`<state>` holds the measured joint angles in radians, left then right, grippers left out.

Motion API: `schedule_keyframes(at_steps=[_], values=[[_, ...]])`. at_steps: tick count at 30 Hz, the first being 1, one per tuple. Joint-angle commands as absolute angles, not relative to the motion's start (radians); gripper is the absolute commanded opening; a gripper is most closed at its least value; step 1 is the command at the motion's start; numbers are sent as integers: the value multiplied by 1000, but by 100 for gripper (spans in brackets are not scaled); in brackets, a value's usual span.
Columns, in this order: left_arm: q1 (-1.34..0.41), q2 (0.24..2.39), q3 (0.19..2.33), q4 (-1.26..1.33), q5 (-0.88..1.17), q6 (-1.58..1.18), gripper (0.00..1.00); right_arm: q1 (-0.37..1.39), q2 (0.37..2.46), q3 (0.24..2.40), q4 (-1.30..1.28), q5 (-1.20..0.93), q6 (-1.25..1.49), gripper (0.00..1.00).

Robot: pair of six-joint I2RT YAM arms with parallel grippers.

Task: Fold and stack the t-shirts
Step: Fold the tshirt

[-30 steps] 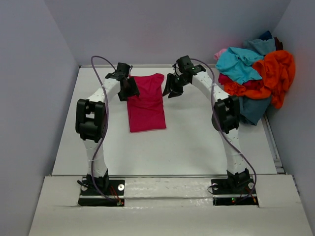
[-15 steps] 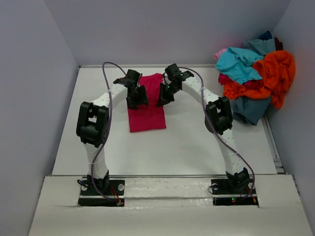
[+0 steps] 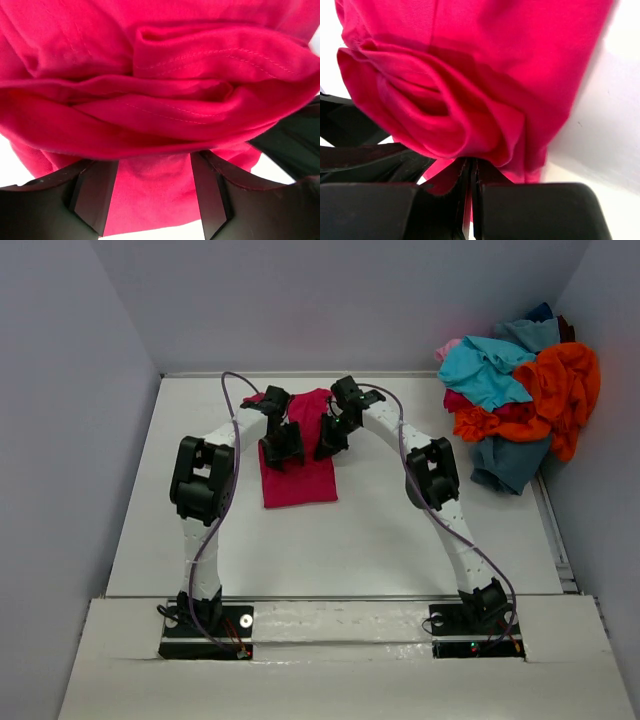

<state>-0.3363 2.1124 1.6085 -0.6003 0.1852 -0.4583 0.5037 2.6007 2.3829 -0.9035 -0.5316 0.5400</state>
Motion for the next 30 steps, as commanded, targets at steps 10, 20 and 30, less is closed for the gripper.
schedule_keyframes(at_steps=[10,20,30], values=[[-333,2212,1859,-683,129,-442,70,502,2592,2510,-793,-497,563,39],[-333,2200,1865,-698,62,-456,70,502,2599,2490,-805,-462,543,51],[-314,2200,1893,-706,38,-463,70,502,2586,2496,-792,-419,520,51]])
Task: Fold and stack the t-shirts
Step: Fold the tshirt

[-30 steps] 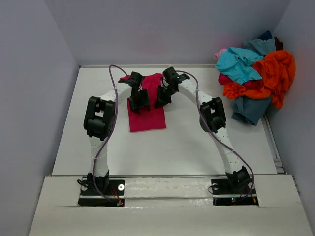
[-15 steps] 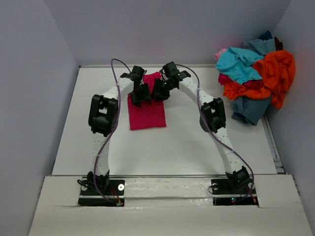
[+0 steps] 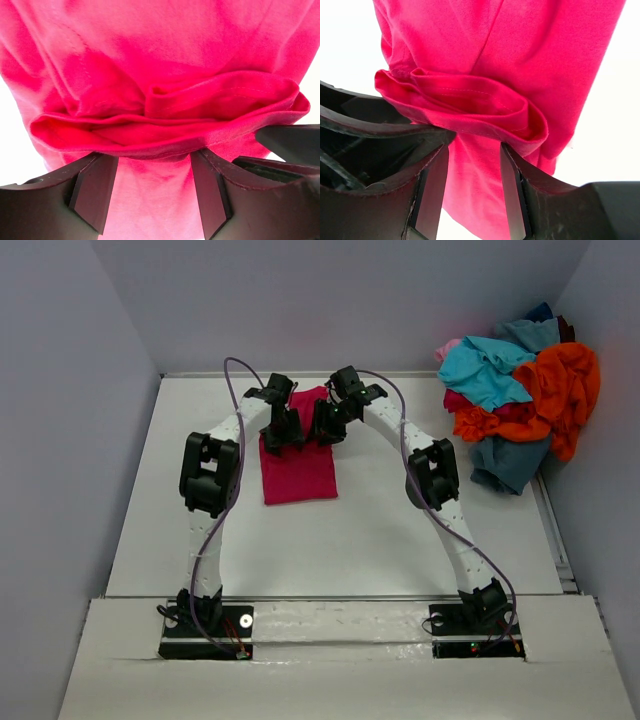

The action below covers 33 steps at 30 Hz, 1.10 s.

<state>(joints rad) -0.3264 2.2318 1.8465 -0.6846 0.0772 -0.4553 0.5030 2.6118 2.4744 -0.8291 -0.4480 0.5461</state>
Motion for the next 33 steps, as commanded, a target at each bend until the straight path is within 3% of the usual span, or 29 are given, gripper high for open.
schedule_keyframes(at_steps=[1,33], values=[[-314,2201,1896,-706,32,-463,70,502,2583,2491,-792,-417,517,51],[-247,2237,1905,-710,-64,-423,70,483,2576,2464,-788,-341,446,52]])
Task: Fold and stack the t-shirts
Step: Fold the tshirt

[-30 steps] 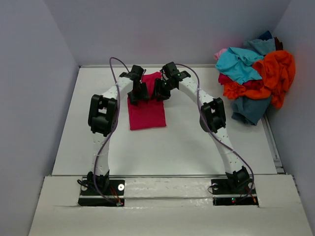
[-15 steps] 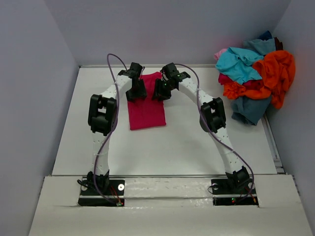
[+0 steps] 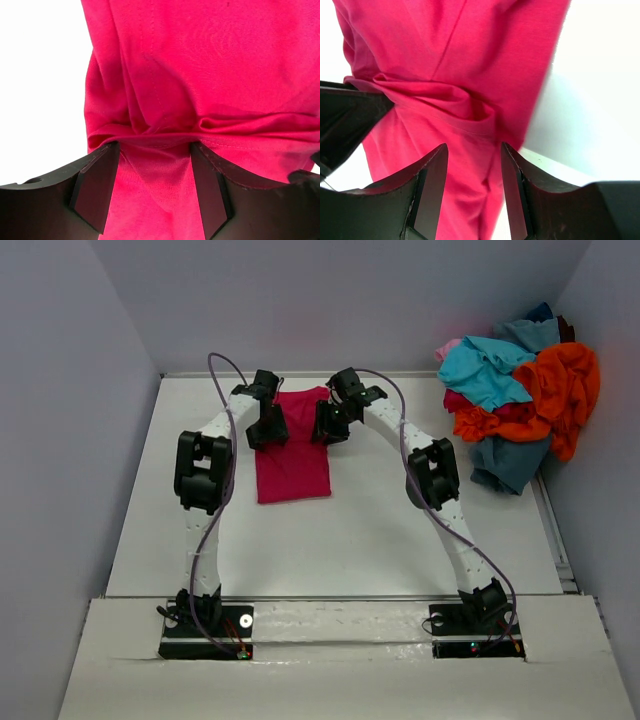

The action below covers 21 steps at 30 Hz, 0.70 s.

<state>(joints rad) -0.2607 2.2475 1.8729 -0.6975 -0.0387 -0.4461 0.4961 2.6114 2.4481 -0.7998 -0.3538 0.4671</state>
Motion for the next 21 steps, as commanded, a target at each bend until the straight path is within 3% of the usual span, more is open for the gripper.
schedule_keyframes(at_steps=[1,7,12,14,21], values=[[-247,2234,1907,-706,-63,-420,70,483,2574,2461,-790,-341,445,52],[-247,2172,1872,-649,-40,-397,70,483,2553,2461,-796,-336,434,54],[-247,2068,1786,-580,20,-374,74,483,2501,2445,-836,-362,402,66],[-247,2036,1763,-571,35,-368,81,483,2479,2427,-853,-368,388,71],[-247,1882,1629,-568,83,-390,86,483,2295,2154,-801,-408,425,73]])
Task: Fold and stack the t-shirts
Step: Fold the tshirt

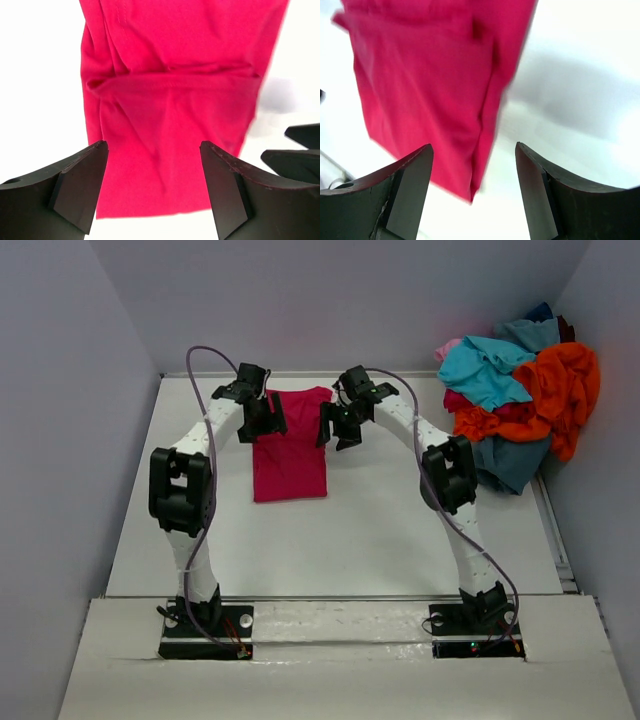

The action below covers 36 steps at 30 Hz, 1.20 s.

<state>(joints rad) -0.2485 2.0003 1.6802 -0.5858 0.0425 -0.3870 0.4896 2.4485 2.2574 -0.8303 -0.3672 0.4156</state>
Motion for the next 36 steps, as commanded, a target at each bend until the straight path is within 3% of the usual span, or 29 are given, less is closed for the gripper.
schedule_keyframes(at_steps=[1,13,22,36], values=[[-247,1856,1593,-577,93,-396,86,483,2274,2087,-779,-422,431,73],[-229,1657,1181,-453,251,-525,86,483,2134,1717,-631,-561,540,73],[-190,1635,1120,-422,255,-529,86,483,2114,1577,-526,-626,606,74],[-117,1600,1052,-459,255,-572,86,483,2134,1566,-505,-649,624,74]])
